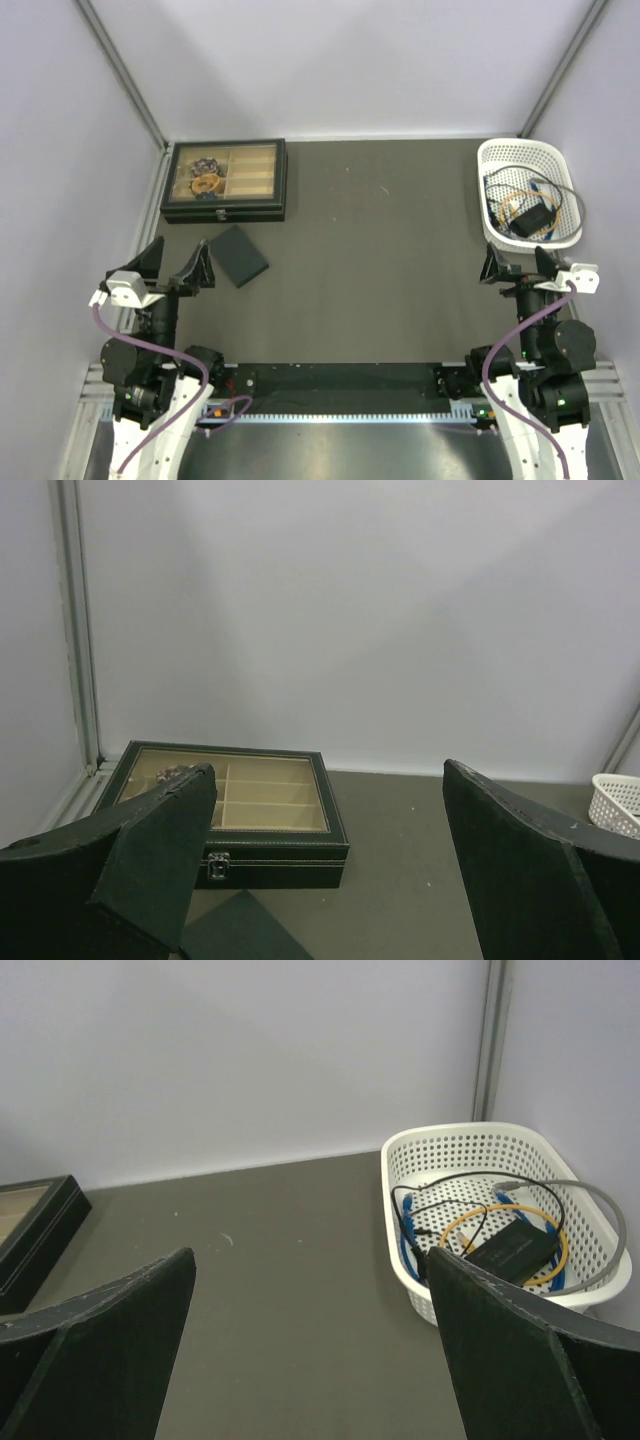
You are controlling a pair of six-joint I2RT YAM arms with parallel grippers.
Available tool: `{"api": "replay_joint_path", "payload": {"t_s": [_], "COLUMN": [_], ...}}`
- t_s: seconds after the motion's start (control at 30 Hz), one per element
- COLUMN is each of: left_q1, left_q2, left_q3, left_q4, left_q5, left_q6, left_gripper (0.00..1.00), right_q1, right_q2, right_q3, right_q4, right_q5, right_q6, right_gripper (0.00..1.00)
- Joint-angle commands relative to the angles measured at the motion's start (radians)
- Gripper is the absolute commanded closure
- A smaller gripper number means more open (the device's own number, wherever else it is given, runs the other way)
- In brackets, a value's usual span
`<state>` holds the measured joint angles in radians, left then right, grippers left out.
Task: Insert the plug into the switch port
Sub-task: Pick up the power from the bin.
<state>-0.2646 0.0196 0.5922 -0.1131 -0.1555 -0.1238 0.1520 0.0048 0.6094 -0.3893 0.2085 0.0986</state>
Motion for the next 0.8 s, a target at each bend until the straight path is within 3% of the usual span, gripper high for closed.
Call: {"api": "replay_joint_path", "payload": {"t_s": [0.0,0.3,0.53,0.77], "left_q1": [-0.001,-0.001,-0.001,-0.001], "left_q2": [-0.004,-0.001,0.043,0.144], "left_q3": [-0.008,-0.002,0.029,0.073], "left_q4": [0.036,0.013,-0.056,-0.172], "left_q5": [-0.026,-0.036,-0.023,0.016], "left_q6": [0.010,-0.043,-0.102,-0.128], "left_gripper": [0.01,0.01,0.01,0.01], "right_q1": [-0.008,-0.008,-0.008,-0.008], "right_q2": [-0.103,-0.033,0.273,0.546], "right_q3": [0.012,0.094,0.268,0.377], "right_q4": [0.024,-0.063,-0.223,-0.244], "right_q5": [-0.003,-0.030,-0.181,-0.248], "right_q6": [0.016,0.026,0.012,0.056], "right_gripper": [0.01,0.01,0.01,0.01]}}
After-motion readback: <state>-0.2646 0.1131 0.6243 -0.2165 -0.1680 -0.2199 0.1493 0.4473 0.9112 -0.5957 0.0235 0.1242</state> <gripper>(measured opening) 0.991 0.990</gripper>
